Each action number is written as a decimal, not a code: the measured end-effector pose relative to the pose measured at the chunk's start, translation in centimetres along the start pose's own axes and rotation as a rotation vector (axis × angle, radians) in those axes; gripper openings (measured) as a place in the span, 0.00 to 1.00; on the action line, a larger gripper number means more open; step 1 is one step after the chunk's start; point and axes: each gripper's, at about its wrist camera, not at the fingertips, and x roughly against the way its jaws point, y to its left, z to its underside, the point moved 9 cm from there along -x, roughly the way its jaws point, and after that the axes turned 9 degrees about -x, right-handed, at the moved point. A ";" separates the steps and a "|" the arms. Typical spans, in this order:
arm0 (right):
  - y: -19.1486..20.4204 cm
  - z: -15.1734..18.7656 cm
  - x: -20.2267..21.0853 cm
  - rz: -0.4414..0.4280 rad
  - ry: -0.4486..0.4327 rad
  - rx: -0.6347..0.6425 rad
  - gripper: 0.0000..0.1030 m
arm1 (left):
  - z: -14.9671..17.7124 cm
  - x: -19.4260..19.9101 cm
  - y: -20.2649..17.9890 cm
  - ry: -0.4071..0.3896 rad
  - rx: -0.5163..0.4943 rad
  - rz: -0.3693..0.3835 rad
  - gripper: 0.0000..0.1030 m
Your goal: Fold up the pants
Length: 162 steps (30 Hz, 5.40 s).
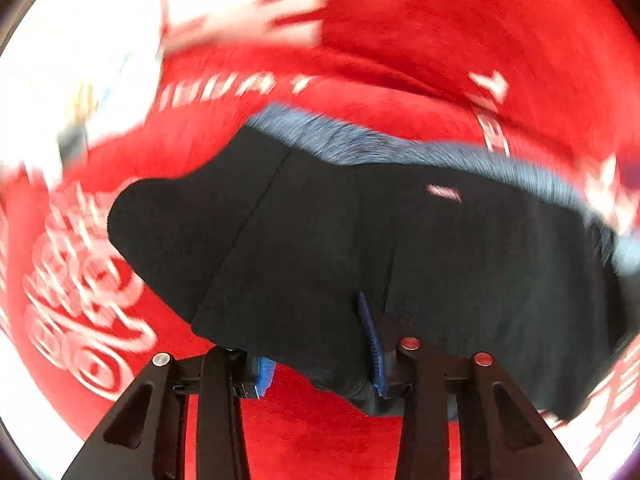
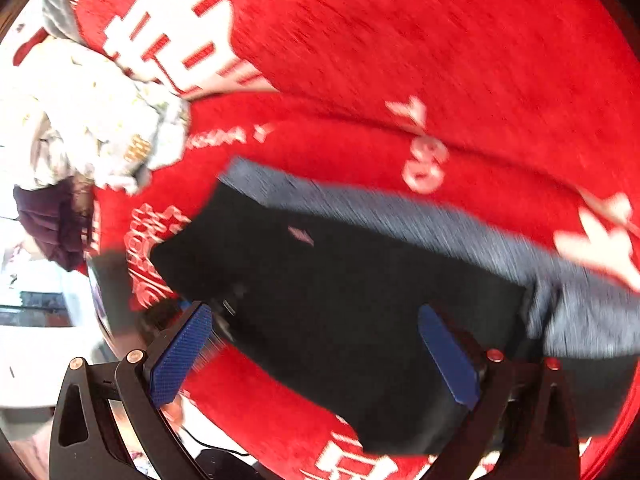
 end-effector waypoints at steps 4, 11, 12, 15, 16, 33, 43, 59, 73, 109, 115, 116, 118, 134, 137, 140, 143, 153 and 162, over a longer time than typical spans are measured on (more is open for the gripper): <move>6.1 -2.6 -1.5 -0.109 0.124 0.075 1.00 | 0.1 0.9 -1.1 -0.047 -0.195 -0.154 0.38; 13.1 -1.1 -9.4 -0.017 0.406 0.267 0.99 | -0.6 1.6 -2.3 -0.071 -0.280 -0.235 0.37; 13.4 -0.6 -10.7 0.003 0.448 0.270 0.98 | -0.7 1.5 -2.4 -0.071 -0.278 -0.234 0.37; 13.2 0.5 -13.5 0.038 0.536 0.234 0.80 | -0.7 1.8 -2.4 -0.075 -0.285 -0.238 0.37; 12.9 0.7 -14.1 0.040 0.556 0.206 0.70 | -0.5 1.9 -2.6 -0.073 -0.288 -0.239 0.38; 2.6 0.1 7.6 -0.452 0.108 -0.053 0.21 | -7.8 16.2 -13.4 -0.345 -0.400 -0.141 0.37; -17.5 5.5 17.3 -0.513 -0.142 -0.325 0.22 | -8.8 17.9 -31.9 -0.385 -0.600 -0.002 0.37; -35.4 13.9 9.8 -0.482 -0.171 -0.680 0.22 | -3.7 9.7 -42.9 -0.229 -0.840 0.026 0.43; -35.3 14.9 14.4 0.066 -0.183 -0.557 0.32 | -7.4 11.4 -26.9 -0.131 -0.498 0.051 0.63; -30.5 16.8 10.6 0.110 -0.166 -0.449 0.44 | -6.7 4.3 -19.6 0.109 -0.219 0.111 0.65; -30.2 16.5 11.0 0.120 -0.166 -0.443 0.56 | -6.5 4.4 -19.2 0.117 -0.216 0.081 0.76; -30.2 16.4 11.1 0.120 -0.166 -0.445 0.56 | -6.5 4.4 -19.2 0.115 -0.220 0.077 0.76; -30.4 16.4 11.3 0.119 -0.167 -0.453 0.60 | -6.5 4.5 -19.2 0.112 -0.222 0.070 0.76; -33.8 16.6 12.2 0.094 -0.177 -0.530 0.81 | -6.4 3.4 -19.1 0.163 -0.192 0.102 0.99; -34.2 16.5 12.0 0.079 -0.174 -0.533 0.86 | -6.5 3.1 -19.2 0.174 -0.192 0.105 0.99; -34.6 16.2 11.9 0.070 -0.166 -0.524 0.88 | -6.7 2.8 -19.2 0.185 -0.178 0.115 0.99; -35.0 16.1 11.5 0.053 -0.146 -0.523 0.88 | -6.9 2.6 -19.2 0.198 -0.159 0.137 0.99; -36.3 14.7 11.1 -0.038 -0.107 -0.521 0.88 | -8.0 1.7 -19.2 0.249 -0.067 0.364 0.99; -37.2 13.3 9.4 -0.131 -0.050 -0.483 0.88 | -8.4 -0.2 -20.5 0.283 -0.077 0.478 0.99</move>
